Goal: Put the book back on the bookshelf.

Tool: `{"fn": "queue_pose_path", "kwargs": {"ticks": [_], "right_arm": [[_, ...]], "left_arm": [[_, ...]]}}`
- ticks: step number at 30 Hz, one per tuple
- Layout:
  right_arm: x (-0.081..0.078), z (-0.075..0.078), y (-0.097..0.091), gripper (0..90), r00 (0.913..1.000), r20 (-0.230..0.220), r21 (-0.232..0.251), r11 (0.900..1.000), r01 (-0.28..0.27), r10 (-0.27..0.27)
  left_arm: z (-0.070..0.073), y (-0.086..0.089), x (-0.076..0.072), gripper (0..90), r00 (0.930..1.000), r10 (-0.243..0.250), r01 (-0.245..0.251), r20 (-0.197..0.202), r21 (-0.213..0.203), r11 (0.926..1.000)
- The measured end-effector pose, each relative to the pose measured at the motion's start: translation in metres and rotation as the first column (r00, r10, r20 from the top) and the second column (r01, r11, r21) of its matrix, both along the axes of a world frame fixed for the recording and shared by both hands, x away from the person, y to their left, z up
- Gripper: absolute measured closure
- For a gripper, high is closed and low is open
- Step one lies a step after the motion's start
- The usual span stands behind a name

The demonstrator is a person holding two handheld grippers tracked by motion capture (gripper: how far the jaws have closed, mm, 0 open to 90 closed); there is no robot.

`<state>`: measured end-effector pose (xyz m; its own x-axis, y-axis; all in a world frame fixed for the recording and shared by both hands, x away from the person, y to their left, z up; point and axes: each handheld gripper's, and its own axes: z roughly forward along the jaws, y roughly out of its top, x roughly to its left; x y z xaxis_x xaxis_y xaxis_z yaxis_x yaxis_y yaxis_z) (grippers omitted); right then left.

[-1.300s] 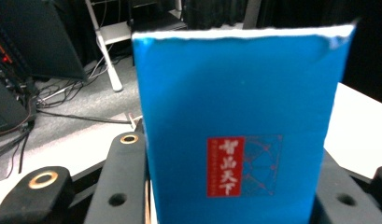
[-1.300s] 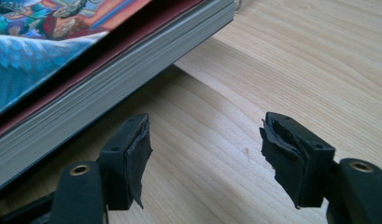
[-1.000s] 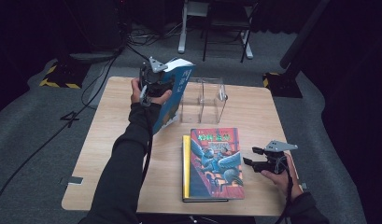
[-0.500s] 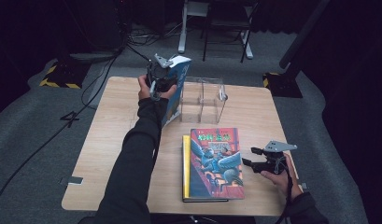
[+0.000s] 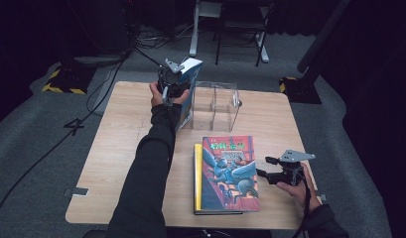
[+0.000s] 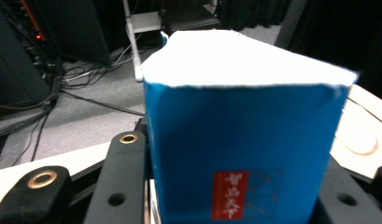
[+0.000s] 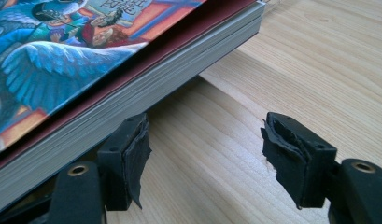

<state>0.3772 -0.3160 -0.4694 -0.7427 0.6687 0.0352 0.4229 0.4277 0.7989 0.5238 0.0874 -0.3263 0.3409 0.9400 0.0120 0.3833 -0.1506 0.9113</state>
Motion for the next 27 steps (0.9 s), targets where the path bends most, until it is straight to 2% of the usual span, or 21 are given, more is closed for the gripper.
{"fn": "queue_pose_path", "kwargs": {"ticks": [3, 9, 12, 15, 18, 27], "right_arm": [[-0.001, 0.001, -0.001, 32.4, 1.0000, 0.002, -0.002, 1.0000, -0.002, 0.002], [-0.001, 0.001, -0.004, 32.5, 1.0000, 0.002, 0.000, 1.0000, 0.009, -0.009], [-0.001, 0.001, -0.005, 32.5, 0.9998, 0.006, 0.008, 0.9998, 0.017, -0.017], [-0.001, 0.000, -0.004, 32.5, 0.9999, 0.001, 0.001, 0.9999, 0.015, -0.015], [0.000, 0.000, -0.005, 32.5, 0.9998, -0.001, 0.005, 0.9998, 0.020, -0.020], [0.001, -0.001, -0.010, 32.8, 0.9992, -0.013, 0.027, 0.9990, 0.037, -0.037]], "left_arm": [[-0.002, 0.001, -0.007, 59.7, 0.9998, -0.018, 0.018, 0.006, 0.017, 0.9997], [-0.008, 0.020, -0.028, 59.5, 0.9980, -0.062, 0.062, -0.013, -0.011, 0.9981], [-0.012, 0.029, -0.037, 59.5, 0.9965, -0.081, 0.080, -0.020, -0.037, 0.9961], [-0.015, 0.033, -0.044, 59.3, 0.9956, -0.091, 0.091, -0.018, -0.037, 0.9952], [-0.018, 0.035, -0.053, 59.2, 0.9933, -0.114, 0.114, -0.019, -0.019, 0.9934], [-0.023, 0.040, -0.068, 58.7, 0.9894, -0.144, 0.144, -0.019, -0.003, 0.9895]]}}
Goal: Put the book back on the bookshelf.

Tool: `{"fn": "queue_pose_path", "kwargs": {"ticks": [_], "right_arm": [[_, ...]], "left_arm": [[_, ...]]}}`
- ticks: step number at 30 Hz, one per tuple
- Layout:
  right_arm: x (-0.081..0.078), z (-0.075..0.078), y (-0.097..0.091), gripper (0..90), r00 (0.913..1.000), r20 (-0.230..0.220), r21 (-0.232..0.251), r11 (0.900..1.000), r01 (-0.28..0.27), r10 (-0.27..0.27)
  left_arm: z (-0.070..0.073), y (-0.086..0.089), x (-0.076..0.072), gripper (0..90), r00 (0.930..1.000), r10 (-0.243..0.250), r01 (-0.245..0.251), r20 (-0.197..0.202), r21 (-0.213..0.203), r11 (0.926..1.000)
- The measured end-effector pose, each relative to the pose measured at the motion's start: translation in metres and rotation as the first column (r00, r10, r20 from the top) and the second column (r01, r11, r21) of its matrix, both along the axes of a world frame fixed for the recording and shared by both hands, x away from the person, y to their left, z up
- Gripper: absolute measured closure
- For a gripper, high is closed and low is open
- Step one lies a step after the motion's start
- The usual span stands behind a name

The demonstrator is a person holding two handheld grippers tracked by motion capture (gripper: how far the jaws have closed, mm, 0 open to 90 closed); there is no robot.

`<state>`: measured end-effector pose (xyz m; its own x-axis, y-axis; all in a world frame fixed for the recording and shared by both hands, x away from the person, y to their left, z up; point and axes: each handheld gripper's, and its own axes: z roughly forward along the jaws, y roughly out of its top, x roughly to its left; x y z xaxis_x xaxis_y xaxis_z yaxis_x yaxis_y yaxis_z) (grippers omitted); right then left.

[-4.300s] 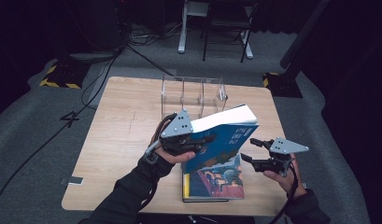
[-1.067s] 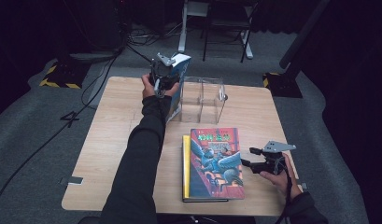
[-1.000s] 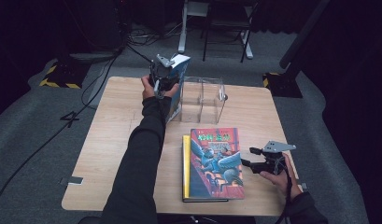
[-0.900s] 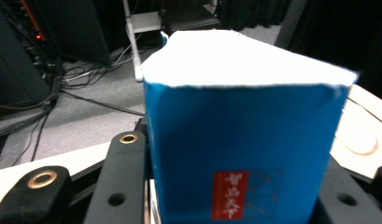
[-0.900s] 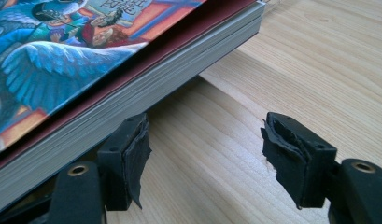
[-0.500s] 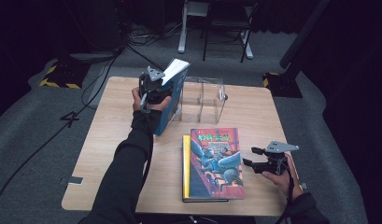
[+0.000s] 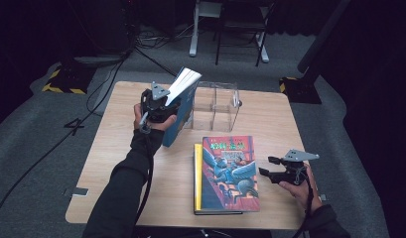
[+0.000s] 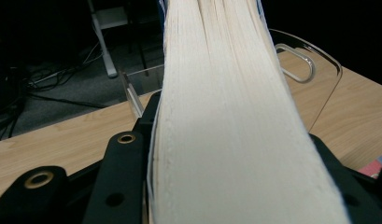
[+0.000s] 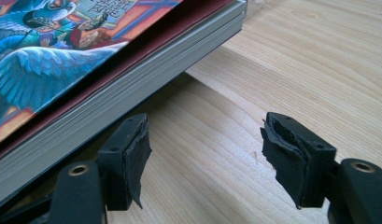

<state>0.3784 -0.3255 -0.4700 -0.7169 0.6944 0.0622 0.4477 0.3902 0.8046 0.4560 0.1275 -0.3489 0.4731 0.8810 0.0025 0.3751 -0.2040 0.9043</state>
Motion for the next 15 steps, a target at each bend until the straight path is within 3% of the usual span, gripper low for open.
{"fn": "queue_pose_path", "kwargs": {"ticks": [6, 10, 15], "right_arm": [[0.001, -0.001, -0.004, 32.7, 0.9999, -0.011, 0.010, 0.9999, 0.006, -0.006], [0.001, -0.002, -0.003, 32.8, 0.9999, -0.016, 0.003, 1.0000, -0.001, 0.001], [0.001, -0.004, 0.000, 32.8, 0.9997, -0.018, -0.019, 0.9997, -0.019, 0.018]], "left_arm": [[0.002, 0.003, -0.001, 56.7, 0.9999, 0.001, -0.002, -0.013, -0.013, 0.9999], [0.009, 0.004, 0.001, 51.5, 0.9999, -0.002, 0.002, -0.012, 0.017, 0.9999], [0.016, 0.006, 0.010, 46.0, 0.9961, -0.051, 0.052, -0.071, 0.013, 0.9986]]}}
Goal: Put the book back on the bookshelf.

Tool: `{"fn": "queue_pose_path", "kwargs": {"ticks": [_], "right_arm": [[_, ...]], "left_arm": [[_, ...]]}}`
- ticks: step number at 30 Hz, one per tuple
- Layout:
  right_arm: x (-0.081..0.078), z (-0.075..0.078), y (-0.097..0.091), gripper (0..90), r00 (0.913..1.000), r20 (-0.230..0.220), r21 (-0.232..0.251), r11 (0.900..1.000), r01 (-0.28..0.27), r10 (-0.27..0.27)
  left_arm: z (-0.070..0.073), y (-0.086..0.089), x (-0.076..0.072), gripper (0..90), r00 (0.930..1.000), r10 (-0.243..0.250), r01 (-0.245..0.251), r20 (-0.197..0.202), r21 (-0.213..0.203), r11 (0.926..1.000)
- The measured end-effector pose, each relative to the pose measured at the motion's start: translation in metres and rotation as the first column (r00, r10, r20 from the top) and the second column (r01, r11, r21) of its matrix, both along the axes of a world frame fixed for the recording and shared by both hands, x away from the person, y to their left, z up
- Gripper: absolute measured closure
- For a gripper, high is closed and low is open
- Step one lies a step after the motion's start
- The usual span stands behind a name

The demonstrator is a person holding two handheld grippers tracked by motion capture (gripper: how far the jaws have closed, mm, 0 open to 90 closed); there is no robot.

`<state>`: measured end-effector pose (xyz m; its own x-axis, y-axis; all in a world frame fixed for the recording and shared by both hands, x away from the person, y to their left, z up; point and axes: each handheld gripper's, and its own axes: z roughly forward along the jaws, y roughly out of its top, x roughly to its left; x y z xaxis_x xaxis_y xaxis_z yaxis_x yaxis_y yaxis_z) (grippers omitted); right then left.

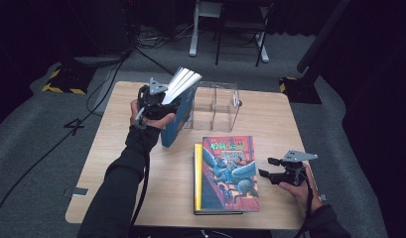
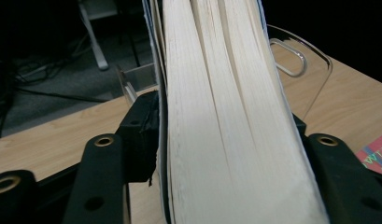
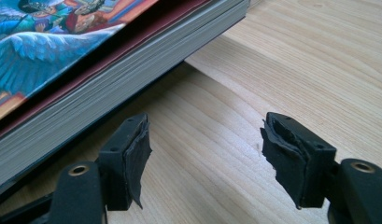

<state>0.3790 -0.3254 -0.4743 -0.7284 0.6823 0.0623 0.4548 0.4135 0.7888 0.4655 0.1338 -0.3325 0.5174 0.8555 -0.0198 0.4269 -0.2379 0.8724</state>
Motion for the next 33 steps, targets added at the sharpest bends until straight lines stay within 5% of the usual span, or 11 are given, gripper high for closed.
{"fn": "queue_pose_path", "kwargs": {"ticks": [8, 15, 17, 22, 29, 33], "right_arm": [[0.000, -0.001, 0.001, 32.7, 1.0000, -0.005, 0.001, 1.0000, -0.002, 0.002], [0.000, -0.001, -0.001, 32.6, 0.9999, -0.009, 0.003, 1.0000, -0.004, 0.004], [0.000, -0.002, -0.001, 32.7, 0.9999, -0.016, 0.010, 0.9999, -0.003, 0.003], [0.000, -0.002, -0.002, 32.8, 0.9997, -0.022, 0.015, 0.9999, -0.007, 0.007], [0.000, -0.003, 0.001, 32.8, 0.9994, -0.032, 0.004, 0.9999, -0.017, 0.017], [0.001, -0.004, 0.001, 32.8, 0.9992, -0.035, -0.002, 0.9998, -0.020, 0.020]], "left_arm": [[0.015, -0.008, 0.021, 40.4, 0.9932, -0.034, 0.049, -0.111, 0.133, 0.9900], [0.023, -0.010, 0.032, 46.1, 0.9863, -0.046, 0.071, -0.159, 0.157, 0.9850], [0.024, -0.013, 0.033, 51.4, 0.9848, -0.035, 0.077, -0.170, 0.246, 0.9661], [0.025, -0.006, 0.034, 58.7, 0.9778, -0.066, 0.112, -0.199, 0.234, 0.9658], [0.020, -0.004, 0.031, 60.4, 0.9872, -0.039, 0.066, -0.155, 0.178, 0.9818], [0.020, -0.007, 0.031, 60.5, 0.9897, -0.013, 0.038, -0.142, 0.173, 0.9841]]}}
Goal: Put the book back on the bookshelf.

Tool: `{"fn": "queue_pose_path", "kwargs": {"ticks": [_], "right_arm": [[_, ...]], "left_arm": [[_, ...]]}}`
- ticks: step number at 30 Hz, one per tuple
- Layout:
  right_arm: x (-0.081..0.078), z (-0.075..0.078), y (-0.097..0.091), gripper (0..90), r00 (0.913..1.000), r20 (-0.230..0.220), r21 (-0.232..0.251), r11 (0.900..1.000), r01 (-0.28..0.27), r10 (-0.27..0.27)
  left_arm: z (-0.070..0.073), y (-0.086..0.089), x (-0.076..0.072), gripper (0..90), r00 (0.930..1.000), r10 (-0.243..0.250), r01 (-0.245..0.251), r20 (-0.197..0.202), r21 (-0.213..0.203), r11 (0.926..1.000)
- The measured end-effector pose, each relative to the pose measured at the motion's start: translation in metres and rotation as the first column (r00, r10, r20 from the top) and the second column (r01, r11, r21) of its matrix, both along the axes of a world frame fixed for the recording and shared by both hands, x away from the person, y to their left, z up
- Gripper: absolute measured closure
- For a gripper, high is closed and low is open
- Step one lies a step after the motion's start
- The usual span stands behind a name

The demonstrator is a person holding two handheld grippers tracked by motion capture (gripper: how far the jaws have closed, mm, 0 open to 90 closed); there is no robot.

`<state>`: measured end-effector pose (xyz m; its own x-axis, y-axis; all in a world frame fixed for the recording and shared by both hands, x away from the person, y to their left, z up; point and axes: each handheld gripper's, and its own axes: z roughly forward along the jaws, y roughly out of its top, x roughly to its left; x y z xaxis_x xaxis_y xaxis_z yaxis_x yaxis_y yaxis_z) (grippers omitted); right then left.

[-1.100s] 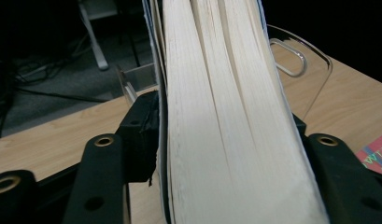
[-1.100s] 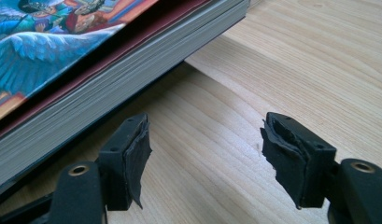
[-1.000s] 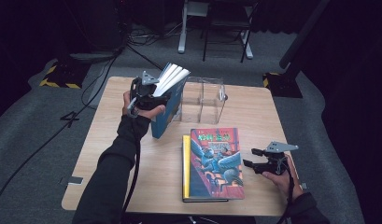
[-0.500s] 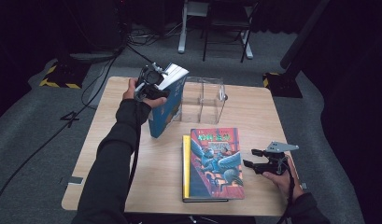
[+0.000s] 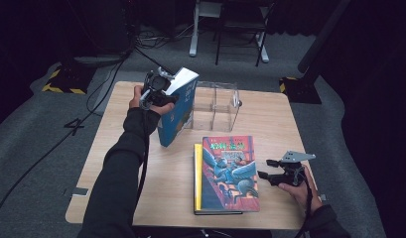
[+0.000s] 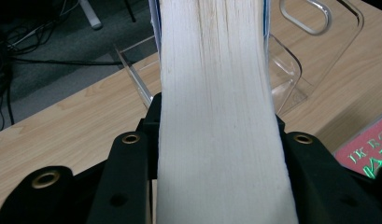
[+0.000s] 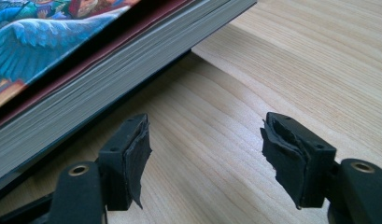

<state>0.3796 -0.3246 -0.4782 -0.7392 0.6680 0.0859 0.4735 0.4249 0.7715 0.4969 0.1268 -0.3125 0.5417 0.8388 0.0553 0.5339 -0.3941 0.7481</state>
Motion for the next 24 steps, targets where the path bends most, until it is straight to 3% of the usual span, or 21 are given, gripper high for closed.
{"fn": "queue_pose_path", "kwargs": {"ticks": [11, 16, 24], "right_arm": [[-0.001, 0.001, -0.001, 33.2, 1.0000, 0.008, 0.000, 1.0000, 0.000, 0.000], [-0.001, 0.001, 0.000, 32.9, 1.0000, 0.006, 0.003, 1.0000, 0.001, -0.001], [-0.002, 0.000, 0.000, 32.5, 0.9999, 0.011, 0.002, 1.0000, -0.001, 0.001]], "left_arm": [[0.018, -0.018, 0.004, 60.5, 0.9922, 0.107, -0.106, 0.064, -0.017, 0.9942], [0.027, -0.035, 0.009, 60.3, 0.9916, 0.109, -0.114, 0.070, 0.079, 0.9903], [0.017, -0.044, 0.019, 60.1, 0.9824, 0.147, -0.155, 0.115, 0.064, 0.9858]]}}
